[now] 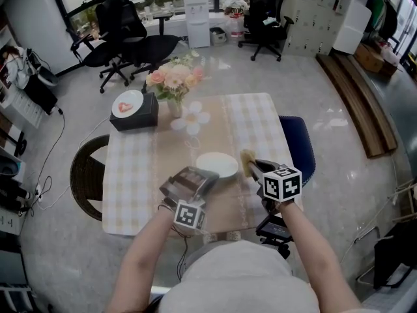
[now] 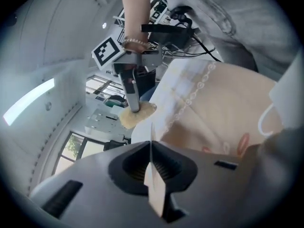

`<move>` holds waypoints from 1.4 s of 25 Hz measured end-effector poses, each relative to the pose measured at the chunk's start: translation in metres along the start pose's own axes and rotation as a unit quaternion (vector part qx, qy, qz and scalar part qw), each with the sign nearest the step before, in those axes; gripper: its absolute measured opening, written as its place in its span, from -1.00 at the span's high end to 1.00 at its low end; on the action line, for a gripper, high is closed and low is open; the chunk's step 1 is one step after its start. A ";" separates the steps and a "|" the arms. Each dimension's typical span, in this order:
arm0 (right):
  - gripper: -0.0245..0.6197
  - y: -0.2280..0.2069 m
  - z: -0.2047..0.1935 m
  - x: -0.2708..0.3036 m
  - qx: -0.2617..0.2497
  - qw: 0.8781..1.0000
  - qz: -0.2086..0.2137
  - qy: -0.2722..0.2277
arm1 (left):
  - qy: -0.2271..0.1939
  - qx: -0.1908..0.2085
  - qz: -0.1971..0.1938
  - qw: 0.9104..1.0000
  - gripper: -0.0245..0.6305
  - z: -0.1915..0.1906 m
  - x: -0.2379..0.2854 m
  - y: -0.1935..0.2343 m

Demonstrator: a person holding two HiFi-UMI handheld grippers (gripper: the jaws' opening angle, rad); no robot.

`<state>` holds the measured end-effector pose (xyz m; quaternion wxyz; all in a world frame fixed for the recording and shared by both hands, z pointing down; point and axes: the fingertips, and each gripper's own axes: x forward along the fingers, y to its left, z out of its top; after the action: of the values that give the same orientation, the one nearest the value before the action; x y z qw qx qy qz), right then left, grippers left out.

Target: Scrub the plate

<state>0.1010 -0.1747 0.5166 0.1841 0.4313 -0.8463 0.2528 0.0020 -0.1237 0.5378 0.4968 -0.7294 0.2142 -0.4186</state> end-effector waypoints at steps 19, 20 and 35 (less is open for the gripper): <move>0.80 0.057 -0.031 0.010 -0.408 0.890 0.047 0.200 | 0.004 0.028 -0.017 0.999 0.86 0.000 0.007 -0.013; 0.80 0.056 -0.031 0.010 -0.413 0.886 0.043 0.205 | 0.005 0.028 -0.023 0.999 0.86 -0.001 0.007 -0.015; 0.80 0.011 -0.031 0.034 -0.436 0.865 -0.010 0.247 | 0.008 0.035 -0.026 0.999 0.86 0.002 0.005 -0.013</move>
<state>0.0753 -0.1730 0.5564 0.5591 0.2386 -0.7928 -0.0452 0.0050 -0.1207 0.5512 0.5093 -0.7136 0.1838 -0.4446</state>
